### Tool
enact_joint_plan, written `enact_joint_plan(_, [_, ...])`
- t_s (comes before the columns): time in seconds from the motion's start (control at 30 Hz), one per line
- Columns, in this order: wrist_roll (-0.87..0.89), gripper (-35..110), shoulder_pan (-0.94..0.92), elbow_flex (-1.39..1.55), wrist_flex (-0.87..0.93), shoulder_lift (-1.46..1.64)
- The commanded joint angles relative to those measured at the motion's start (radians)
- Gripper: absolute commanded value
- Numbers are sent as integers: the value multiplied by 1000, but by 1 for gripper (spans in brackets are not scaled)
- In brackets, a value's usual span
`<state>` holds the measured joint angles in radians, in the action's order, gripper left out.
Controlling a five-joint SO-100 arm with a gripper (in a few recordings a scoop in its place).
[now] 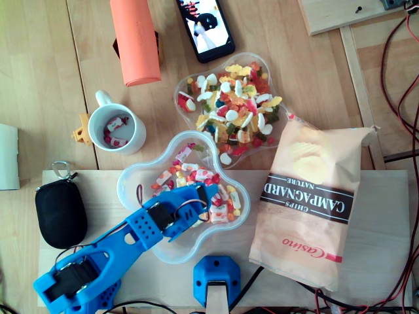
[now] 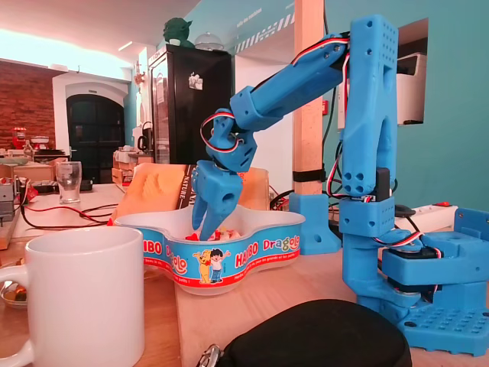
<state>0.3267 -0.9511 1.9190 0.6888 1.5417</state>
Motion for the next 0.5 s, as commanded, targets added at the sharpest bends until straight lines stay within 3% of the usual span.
enact_joint_plan(0.0, [12,17,-26,-61,5,14])
enact_joint_plan(0.47, [-28,17,-28,-86,5,-21])
